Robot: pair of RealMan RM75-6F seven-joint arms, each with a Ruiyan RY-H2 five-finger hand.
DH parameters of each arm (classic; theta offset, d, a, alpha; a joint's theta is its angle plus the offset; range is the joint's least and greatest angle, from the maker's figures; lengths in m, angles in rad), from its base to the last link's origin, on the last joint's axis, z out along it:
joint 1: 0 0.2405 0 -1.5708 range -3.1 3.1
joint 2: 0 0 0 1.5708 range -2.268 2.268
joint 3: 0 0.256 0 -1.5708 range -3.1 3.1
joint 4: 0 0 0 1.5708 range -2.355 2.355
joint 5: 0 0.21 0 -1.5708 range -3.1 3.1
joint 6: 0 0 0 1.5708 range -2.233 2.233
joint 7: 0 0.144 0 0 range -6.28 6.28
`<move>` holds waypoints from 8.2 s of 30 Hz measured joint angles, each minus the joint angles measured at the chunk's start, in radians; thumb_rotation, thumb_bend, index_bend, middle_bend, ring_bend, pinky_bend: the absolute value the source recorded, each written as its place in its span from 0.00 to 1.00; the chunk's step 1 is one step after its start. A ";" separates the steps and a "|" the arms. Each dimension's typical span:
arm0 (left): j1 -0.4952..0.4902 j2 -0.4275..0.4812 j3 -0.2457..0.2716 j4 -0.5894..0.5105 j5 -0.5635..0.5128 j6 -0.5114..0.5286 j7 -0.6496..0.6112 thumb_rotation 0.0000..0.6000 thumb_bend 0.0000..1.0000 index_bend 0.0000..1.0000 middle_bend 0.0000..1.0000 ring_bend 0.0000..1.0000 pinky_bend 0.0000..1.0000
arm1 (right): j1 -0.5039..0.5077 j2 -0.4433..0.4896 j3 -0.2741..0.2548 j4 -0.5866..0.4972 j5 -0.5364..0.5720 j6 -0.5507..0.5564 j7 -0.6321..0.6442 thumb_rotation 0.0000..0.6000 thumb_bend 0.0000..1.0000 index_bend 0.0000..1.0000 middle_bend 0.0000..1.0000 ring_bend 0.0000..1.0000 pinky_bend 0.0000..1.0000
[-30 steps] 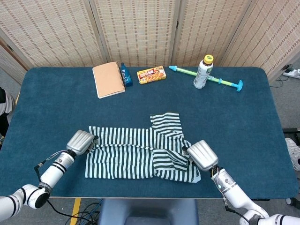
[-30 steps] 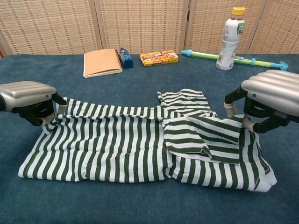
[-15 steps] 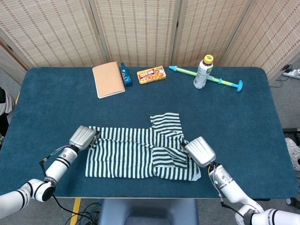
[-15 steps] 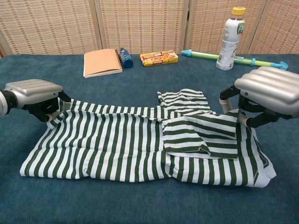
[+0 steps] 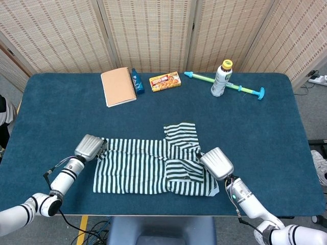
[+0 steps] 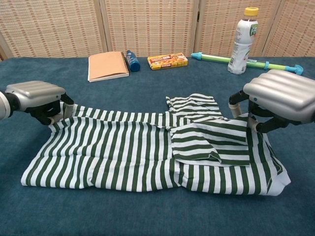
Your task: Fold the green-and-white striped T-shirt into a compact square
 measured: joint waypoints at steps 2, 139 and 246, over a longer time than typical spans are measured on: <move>-0.002 -0.003 0.000 0.006 -0.002 0.002 0.002 1.00 0.59 0.52 0.91 0.86 0.94 | 0.002 -0.001 0.000 0.002 0.004 -0.003 0.002 1.00 0.64 0.70 1.00 1.00 1.00; 0.159 0.088 -0.081 -0.201 -0.108 0.325 -0.008 1.00 0.36 0.00 0.61 0.66 0.94 | 0.104 -0.011 -0.040 0.045 0.197 -0.145 0.124 1.00 0.23 0.40 0.98 1.00 1.00; 0.204 0.102 -0.065 -0.192 -0.088 0.333 -0.047 1.00 0.36 0.00 0.61 0.66 0.94 | 0.456 -0.423 0.309 0.744 0.674 -0.409 -0.022 1.00 0.49 0.32 0.98 1.00 1.00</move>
